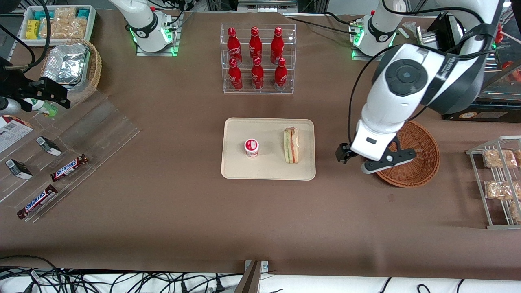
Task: Place sandwich from basket to tray
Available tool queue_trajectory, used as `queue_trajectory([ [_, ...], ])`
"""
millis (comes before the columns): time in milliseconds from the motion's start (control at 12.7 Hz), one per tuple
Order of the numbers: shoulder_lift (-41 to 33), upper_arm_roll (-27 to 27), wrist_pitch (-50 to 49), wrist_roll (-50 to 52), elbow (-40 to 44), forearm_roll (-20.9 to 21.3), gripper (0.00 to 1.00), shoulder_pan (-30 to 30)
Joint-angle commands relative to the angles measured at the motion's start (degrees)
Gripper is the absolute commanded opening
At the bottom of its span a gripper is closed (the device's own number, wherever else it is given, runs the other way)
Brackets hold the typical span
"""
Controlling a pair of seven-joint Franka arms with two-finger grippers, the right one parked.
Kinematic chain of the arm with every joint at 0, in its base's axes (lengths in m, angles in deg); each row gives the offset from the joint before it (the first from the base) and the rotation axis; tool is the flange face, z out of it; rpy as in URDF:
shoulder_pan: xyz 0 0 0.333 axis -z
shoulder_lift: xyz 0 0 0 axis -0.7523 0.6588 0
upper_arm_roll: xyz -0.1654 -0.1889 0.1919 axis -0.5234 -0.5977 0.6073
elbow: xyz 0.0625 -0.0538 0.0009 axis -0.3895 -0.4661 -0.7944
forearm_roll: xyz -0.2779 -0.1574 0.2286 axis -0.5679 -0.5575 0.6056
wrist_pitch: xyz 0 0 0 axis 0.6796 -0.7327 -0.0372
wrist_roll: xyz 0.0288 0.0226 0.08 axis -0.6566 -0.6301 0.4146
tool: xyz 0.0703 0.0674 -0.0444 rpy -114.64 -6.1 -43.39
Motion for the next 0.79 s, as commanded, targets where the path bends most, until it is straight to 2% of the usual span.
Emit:
queue_trajectory([
  [0, -2.63, -0.41, -1.7, -4.96, -0.42, -3.88, 1.0, -3.13],
  [236, -5.42, 0.73, -3.71, -10.49, -0.42, -6.96, 1.0, -5.43],
  [472, -10.53, 8.79, -5.82, -20.24, -1.38, -14.33, 1.0, -3.33],
  [709, -14.22, 16.27, -10.21, -29.38, -1.47, -18.38, 1.0, -0.25],
])
